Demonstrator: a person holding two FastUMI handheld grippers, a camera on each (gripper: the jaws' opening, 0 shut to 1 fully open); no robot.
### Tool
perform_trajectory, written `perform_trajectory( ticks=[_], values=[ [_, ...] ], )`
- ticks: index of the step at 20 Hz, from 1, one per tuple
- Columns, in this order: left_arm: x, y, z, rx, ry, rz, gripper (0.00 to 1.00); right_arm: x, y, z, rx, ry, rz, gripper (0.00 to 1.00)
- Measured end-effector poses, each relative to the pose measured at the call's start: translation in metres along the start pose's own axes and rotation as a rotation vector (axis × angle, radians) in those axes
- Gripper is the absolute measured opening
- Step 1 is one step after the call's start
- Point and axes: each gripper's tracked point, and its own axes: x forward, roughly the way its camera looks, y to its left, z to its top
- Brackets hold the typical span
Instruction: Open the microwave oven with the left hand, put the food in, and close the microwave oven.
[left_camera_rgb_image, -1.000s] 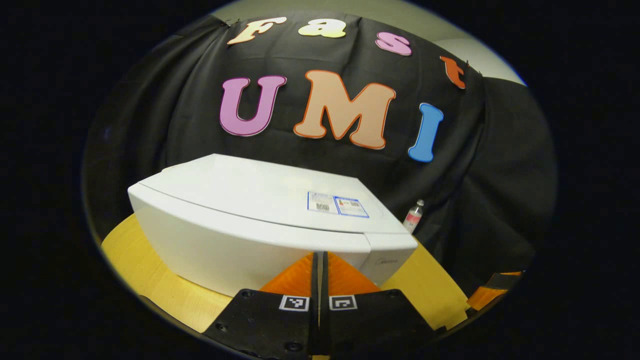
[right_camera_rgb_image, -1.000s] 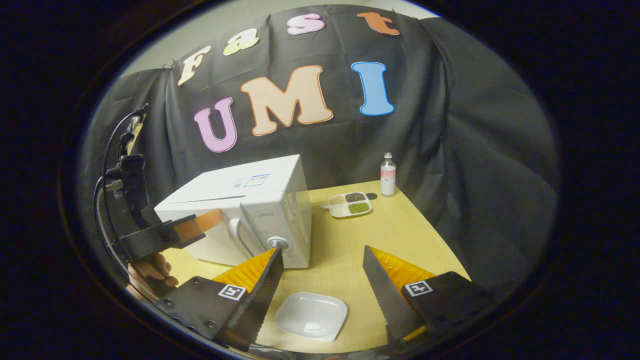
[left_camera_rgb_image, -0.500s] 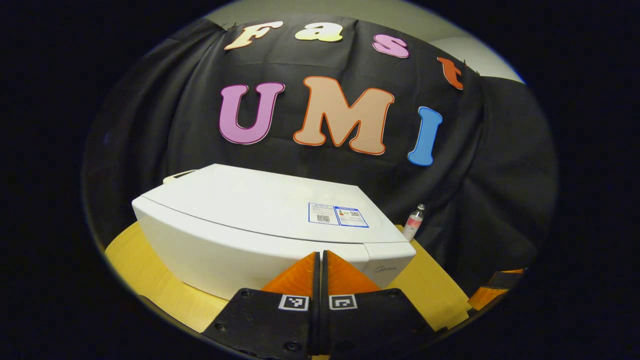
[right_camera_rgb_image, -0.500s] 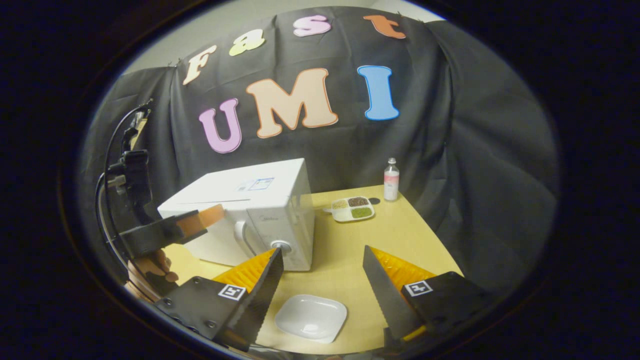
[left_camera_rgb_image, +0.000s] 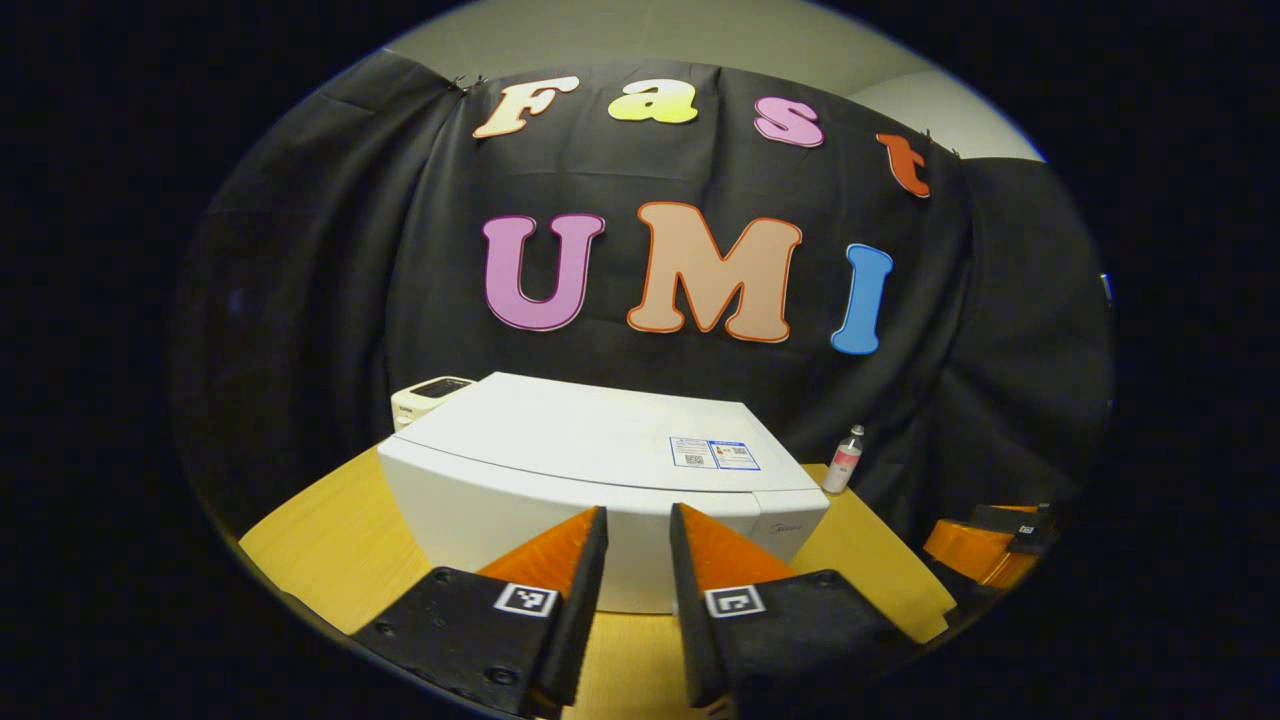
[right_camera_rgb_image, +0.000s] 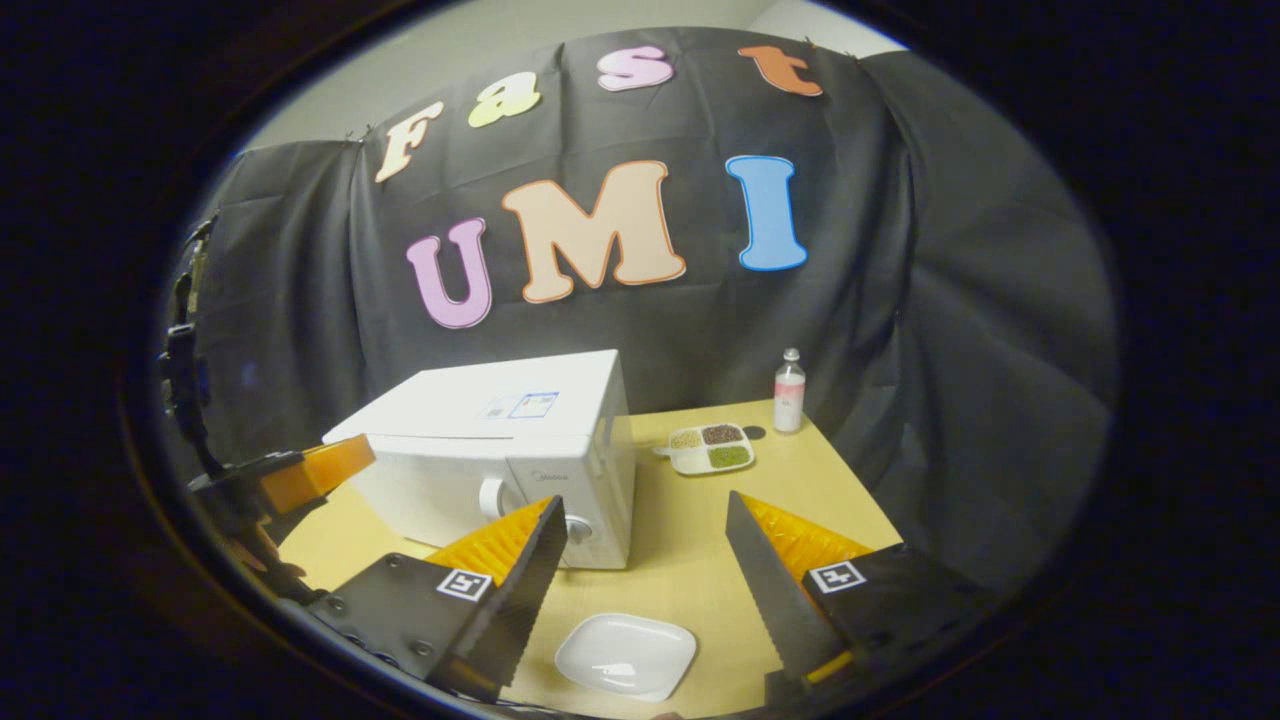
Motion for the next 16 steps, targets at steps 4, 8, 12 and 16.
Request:
perform_trajectory(
  ticks=[4,8,12,16],
  values=[
    [-0.026,0.019,0.029,0.017,-0.071,0.058,0.93,-0.013,0.004,0.023,0.013,-0.04,0.016,0.92],
    [-0.042,0.027,0.048,0.029,-0.124,0.091,0.95,-0.03,0.001,0.044,0.019,-0.083,0.019,0.91],
    [-0.054,0.026,0.056,0.061,-0.147,0.096,0.95,-0.042,0.0,0.054,0.016,-0.114,0.027,0.91],
    [-0.062,0.023,0.05,0.104,-0.134,0.1,0.95,-0.049,0.002,0.046,0.011,-0.104,0.039,0.91]
  ],
)
